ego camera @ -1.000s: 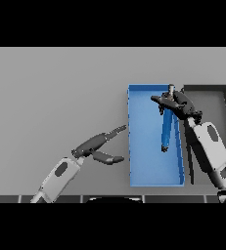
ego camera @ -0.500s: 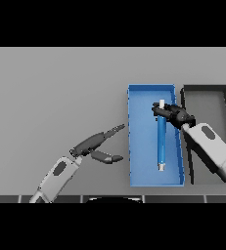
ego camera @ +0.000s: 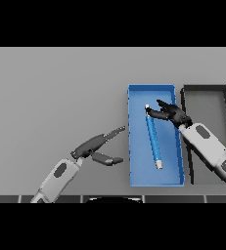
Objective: Pick up the blue pipe and place it into the blue bin.
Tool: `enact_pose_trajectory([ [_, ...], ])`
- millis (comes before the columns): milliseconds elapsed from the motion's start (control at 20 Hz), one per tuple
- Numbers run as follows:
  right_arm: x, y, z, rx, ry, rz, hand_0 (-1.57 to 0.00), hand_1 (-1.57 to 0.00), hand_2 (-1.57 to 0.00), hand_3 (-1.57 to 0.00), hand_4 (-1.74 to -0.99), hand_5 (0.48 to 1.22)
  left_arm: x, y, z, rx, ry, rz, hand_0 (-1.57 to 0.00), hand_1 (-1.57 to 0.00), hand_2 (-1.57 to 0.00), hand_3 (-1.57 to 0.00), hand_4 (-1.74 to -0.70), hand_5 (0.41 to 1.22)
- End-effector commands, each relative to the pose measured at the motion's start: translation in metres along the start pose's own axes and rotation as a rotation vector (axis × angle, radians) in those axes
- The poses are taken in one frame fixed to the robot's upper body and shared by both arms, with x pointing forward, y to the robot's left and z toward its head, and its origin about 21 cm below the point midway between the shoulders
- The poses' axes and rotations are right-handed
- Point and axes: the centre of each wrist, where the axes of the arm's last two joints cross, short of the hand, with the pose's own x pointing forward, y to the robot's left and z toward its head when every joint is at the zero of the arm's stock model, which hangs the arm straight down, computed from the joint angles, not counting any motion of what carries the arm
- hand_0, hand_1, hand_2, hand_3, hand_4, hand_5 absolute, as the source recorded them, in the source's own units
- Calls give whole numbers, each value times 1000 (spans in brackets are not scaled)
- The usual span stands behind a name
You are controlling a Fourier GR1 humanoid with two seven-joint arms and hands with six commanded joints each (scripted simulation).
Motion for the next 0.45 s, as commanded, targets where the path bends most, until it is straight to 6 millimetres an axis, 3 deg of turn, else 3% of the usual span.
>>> enact_pose_trajectory([
  [0,-2,-2,1,4,1,-2,-23,-20,-19,-15,-1119,695,-1,0,0,0,-2,-1,1,1,1,1,-915,462],
  [200,-4,-3,0,13,8,7,-9,-8,-7,-6,-1129,672,1,0,-2,-1,9,7,1,1,1,1,-920,464],
  [400,-5,-7,1,29,-3,3,-9,-8,-7,-6,-1129,677,0,-12,4,-13,-5,14,1,1,1,1,-920,468],
])
